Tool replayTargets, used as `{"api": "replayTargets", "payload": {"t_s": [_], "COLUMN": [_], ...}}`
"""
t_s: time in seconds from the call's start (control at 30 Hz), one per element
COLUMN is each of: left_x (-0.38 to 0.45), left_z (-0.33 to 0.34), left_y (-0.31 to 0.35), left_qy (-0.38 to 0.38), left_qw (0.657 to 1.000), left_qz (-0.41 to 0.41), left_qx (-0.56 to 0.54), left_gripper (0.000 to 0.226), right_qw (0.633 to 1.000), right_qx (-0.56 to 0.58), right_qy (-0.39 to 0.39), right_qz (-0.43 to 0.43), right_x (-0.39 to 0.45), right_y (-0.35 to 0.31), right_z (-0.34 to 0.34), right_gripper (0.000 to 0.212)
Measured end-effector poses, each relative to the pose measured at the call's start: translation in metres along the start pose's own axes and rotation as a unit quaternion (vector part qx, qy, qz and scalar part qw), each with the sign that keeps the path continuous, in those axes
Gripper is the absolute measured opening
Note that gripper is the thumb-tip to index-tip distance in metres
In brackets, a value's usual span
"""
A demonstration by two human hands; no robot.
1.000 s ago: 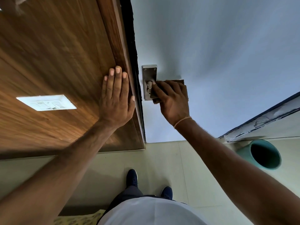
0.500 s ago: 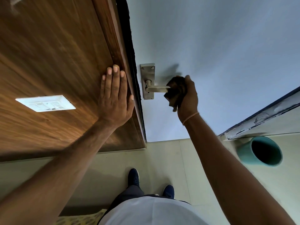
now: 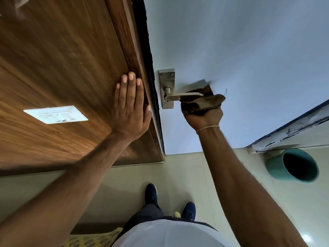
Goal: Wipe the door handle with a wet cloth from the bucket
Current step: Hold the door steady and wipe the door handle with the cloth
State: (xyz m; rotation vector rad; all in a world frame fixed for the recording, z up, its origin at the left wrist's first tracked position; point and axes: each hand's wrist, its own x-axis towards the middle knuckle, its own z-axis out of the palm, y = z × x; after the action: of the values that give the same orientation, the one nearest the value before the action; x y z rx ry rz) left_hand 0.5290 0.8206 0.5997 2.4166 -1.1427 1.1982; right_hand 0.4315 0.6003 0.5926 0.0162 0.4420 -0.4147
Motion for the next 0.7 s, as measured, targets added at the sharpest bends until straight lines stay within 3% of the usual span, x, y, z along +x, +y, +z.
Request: {"api": "replayTargets", "payload": {"t_s": [0.13, 0.27, 0.4, 0.5, 0.6, 0.7], "left_x": [0.0, -0.001, 0.001, -0.001, 0.0, 0.0], "left_z": [0.001, 0.001, 0.0, 0.001, 0.002, 0.001], "left_y": [0.002, -0.001, -0.004, -0.001, 0.0, -0.003], "left_qy": [-0.001, -0.003, -0.009, -0.005, -0.006, -0.005], "left_qw": [1.0, 1.0, 1.0, 1.0, 1.0, 1.0], "left_qz": [0.002, 0.006, 0.009, 0.005, -0.003, 0.005], "left_qx": [0.0, -0.002, 0.004, 0.004, 0.001, 0.0], "left_gripper": [0.09, 0.089, 0.088, 0.089, 0.09, 0.09], "right_qw": [0.996, 0.997, 0.999, 0.998, 0.998, 0.998], "right_qx": [-0.066, -0.035, 0.027, -0.017, -0.029, 0.025], "right_qy": [0.008, 0.013, -0.008, -0.037, -0.014, 0.015], "right_qz": [0.065, 0.061, 0.033, 0.056, 0.06, 0.047], "right_x": [0.003, 0.003, 0.003, 0.001, -0.002, -0.004], "right_y": [0.046, 0.04, 0.017, 0.048, 0.054, 0.033], "right_z": [0.008, 0.001, -0.009, 0.003, 0.005, -0.006], "right_gripper": [0.035, 0.053, 0.05, 0.058, 0.075, 0.079]}}
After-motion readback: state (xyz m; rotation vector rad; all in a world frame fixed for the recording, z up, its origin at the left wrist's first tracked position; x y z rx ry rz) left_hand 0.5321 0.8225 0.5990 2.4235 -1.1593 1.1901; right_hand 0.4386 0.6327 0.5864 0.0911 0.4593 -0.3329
